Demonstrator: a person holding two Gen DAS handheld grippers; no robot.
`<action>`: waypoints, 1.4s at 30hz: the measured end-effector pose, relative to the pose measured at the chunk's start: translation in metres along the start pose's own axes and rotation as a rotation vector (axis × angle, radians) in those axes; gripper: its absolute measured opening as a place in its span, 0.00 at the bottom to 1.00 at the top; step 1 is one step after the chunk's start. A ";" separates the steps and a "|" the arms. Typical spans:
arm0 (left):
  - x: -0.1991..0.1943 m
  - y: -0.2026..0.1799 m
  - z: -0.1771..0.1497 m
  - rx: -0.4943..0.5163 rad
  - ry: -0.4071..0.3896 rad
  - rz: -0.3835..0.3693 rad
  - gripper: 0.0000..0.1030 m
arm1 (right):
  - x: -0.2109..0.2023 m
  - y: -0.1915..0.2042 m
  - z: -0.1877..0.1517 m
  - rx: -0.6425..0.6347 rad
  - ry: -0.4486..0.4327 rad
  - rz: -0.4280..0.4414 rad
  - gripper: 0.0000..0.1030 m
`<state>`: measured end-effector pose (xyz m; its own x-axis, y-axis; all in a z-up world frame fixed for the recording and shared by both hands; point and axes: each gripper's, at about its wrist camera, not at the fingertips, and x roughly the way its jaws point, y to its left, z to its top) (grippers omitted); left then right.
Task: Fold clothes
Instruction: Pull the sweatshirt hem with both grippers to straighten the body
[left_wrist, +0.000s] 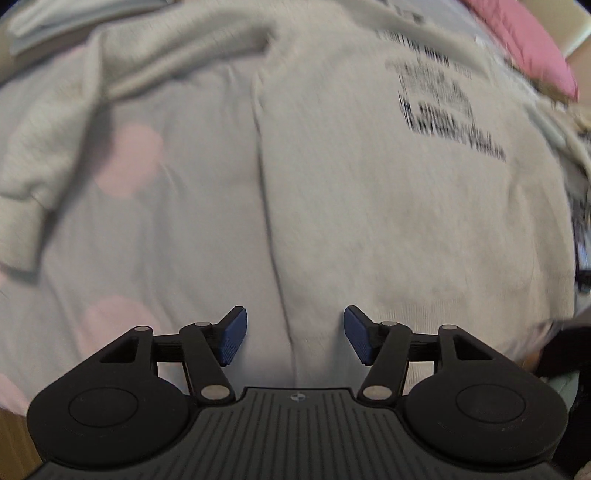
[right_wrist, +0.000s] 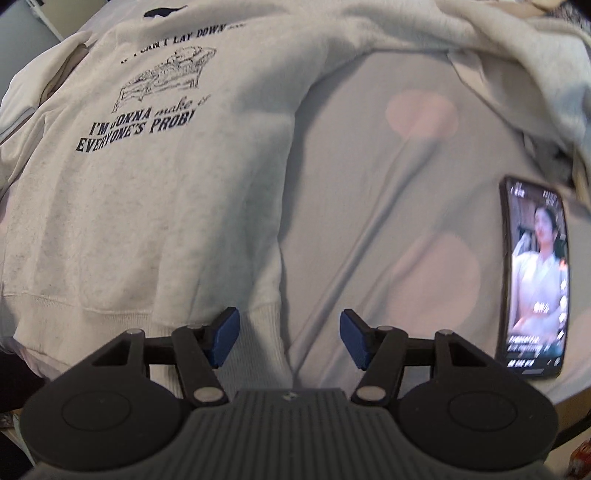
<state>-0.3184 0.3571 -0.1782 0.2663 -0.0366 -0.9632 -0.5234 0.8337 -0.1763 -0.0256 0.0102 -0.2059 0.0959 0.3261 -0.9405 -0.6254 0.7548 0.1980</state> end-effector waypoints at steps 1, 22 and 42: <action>0.006 -0.005 -0.003 0.016 0.023 0.005 0.55 | 0.001 -0.001 -0.001 0.010 0.007 0.013 0.53; -0.075 -0.019 -0.002 -0.037 -0.116 -0.168 0.03 | -0.101 0.007 0.001 -0.100 -0.088 -0.020 0.09; -0.032 -0.036 -0.034 0.104 0.223 -0.007 0.03 | -0.082 0.019 -0.022 -0.433 0.265 -0.158 0.06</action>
<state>-0.3363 0.3095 -0.1477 0.0782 -0.1540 -0.9850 -0.4325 0.8849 -0.1726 -0.0621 -0.0147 -0.1312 0.0504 0.0303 -0.9983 -0.8870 0.4608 -0.0308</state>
